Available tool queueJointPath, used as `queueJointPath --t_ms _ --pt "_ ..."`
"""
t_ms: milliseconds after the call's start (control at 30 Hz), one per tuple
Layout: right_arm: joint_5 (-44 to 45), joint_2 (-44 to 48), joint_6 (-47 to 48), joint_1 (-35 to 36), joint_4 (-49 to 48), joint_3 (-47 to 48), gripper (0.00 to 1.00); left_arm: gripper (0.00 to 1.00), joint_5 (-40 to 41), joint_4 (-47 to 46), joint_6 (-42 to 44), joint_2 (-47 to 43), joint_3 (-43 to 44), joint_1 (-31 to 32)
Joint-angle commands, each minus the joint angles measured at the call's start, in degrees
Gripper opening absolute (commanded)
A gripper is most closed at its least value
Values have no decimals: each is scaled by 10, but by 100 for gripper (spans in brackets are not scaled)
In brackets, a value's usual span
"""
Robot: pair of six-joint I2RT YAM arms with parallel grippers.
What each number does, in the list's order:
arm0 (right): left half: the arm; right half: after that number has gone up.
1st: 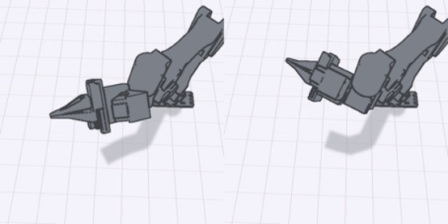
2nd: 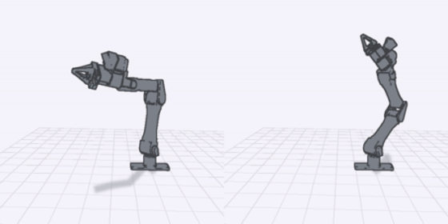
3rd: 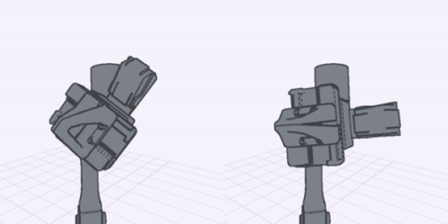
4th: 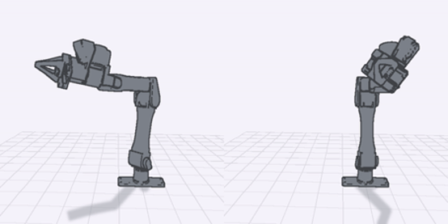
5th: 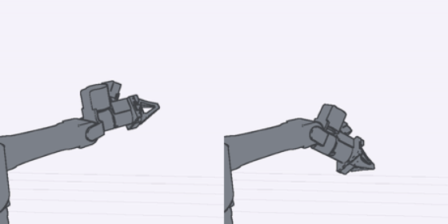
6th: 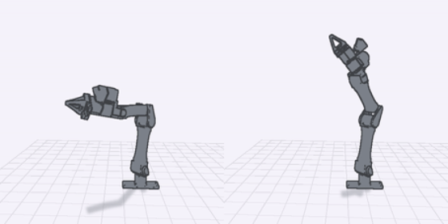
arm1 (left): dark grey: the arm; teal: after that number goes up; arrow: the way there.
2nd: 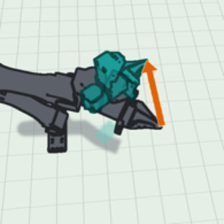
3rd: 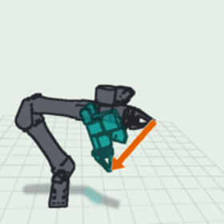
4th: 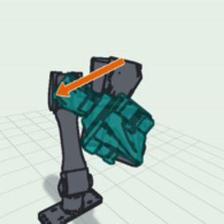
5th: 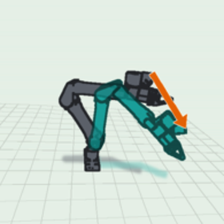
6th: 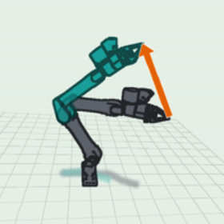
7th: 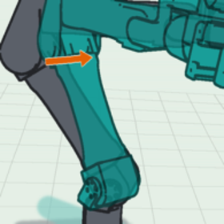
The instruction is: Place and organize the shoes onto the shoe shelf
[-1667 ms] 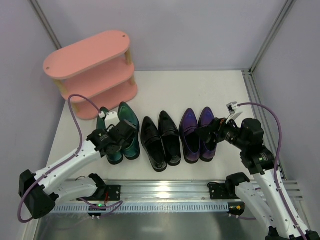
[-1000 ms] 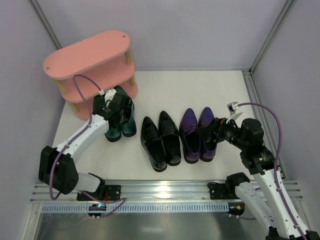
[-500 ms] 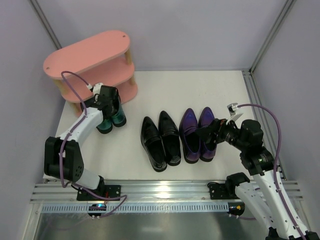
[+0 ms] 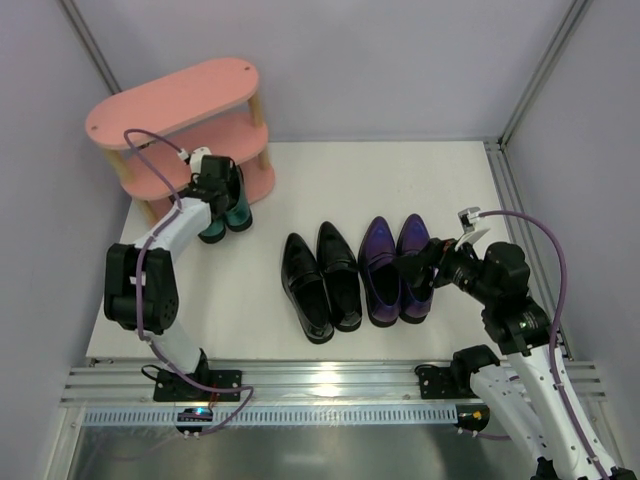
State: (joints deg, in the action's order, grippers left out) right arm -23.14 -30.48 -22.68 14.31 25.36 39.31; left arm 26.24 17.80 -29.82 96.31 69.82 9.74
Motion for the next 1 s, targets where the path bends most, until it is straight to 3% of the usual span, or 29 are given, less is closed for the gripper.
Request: queueJointPath --t_ms 0,900,967 --pt "5 4 -2 4 -8 -1 97 0 29 -117 37 -9 64 -9" --pt "2 9 -1 3 -6 -1 98 0 7 -130 6 46 -10 -19" --pt "1 9 -1 3 -6 0 98 4 7 -120 -7 45 -15 -19"
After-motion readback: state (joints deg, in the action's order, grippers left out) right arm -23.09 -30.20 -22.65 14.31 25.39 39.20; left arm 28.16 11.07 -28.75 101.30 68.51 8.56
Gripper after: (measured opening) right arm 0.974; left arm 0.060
